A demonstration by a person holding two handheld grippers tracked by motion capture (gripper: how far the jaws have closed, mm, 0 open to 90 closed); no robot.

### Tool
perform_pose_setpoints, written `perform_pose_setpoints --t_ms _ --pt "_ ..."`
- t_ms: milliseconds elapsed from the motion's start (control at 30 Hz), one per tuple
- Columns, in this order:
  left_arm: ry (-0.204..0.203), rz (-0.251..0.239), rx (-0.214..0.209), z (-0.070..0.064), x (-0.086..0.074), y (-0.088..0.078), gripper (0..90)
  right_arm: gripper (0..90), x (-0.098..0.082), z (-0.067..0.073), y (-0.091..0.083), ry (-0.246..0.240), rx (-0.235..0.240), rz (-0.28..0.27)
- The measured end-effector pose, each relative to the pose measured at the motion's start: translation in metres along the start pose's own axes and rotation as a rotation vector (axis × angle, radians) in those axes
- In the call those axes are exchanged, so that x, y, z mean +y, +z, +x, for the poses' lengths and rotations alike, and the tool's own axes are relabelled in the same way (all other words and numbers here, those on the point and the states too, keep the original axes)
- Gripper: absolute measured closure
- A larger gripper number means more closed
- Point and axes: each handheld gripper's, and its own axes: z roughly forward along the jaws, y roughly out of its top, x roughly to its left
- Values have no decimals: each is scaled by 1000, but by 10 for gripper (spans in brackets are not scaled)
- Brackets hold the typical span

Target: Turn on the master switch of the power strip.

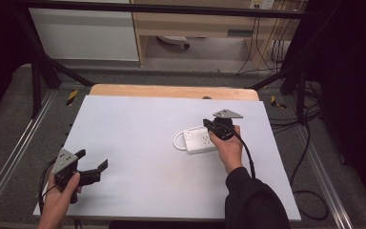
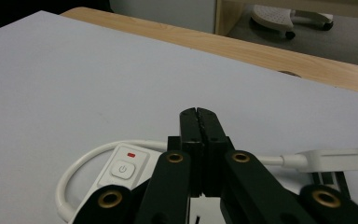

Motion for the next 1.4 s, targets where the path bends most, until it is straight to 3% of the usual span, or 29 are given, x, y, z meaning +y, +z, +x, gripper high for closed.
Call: perform_pose_setpoints --t_ms 500,1400 --pt "-2 19 11 2 -2 1 54 900 0 14 19 -8 20 54" --pt "1 17 10 2 -2 0 53 900 -10 30 36 -29 52 129"
